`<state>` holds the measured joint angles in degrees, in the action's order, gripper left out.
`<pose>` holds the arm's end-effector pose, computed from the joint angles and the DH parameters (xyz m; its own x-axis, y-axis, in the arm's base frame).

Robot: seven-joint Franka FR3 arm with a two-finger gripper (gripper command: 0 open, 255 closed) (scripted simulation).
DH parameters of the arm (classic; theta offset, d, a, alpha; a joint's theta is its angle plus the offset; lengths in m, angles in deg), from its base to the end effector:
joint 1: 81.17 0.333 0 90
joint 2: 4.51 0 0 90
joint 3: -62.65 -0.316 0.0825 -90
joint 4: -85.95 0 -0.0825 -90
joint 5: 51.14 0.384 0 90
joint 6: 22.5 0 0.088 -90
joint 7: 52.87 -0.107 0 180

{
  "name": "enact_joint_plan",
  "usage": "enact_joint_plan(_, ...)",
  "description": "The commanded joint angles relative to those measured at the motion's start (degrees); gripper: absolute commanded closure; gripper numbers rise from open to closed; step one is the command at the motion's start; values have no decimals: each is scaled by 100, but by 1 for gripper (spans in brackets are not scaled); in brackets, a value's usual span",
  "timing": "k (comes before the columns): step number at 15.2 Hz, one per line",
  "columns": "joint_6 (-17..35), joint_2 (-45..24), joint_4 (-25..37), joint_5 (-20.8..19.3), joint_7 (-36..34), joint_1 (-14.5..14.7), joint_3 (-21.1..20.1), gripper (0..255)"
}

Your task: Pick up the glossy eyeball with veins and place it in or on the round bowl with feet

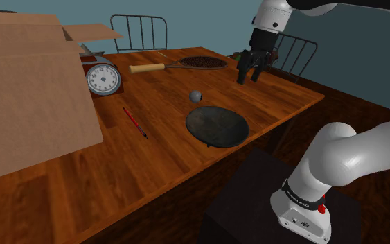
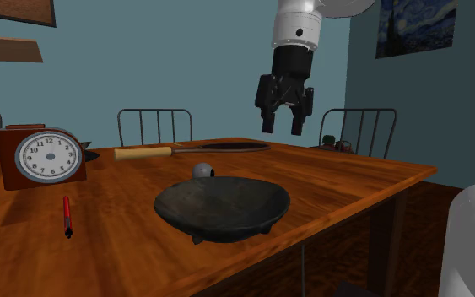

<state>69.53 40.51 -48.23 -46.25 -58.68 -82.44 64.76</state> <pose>0.3106 -0.0131 0.6008 0.9875 -0.1527 0.0380 -0.1474 -0.9823 -0.1156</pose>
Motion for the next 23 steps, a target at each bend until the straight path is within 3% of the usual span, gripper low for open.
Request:
enact_joint_plan(1, 0, 0, 0, 0, 0, 0, 0, 0)
enact_joint_plan(8, 648, -1556, 775, -59, -71, 225, -419, 0)
enact_joint_plan(15, 979, -3142, 1869, -317, -225, 388, -816, 0)
enact_joint_plan(23, 1563, -3177, 1319, -314, -225, 395, -826, 0)
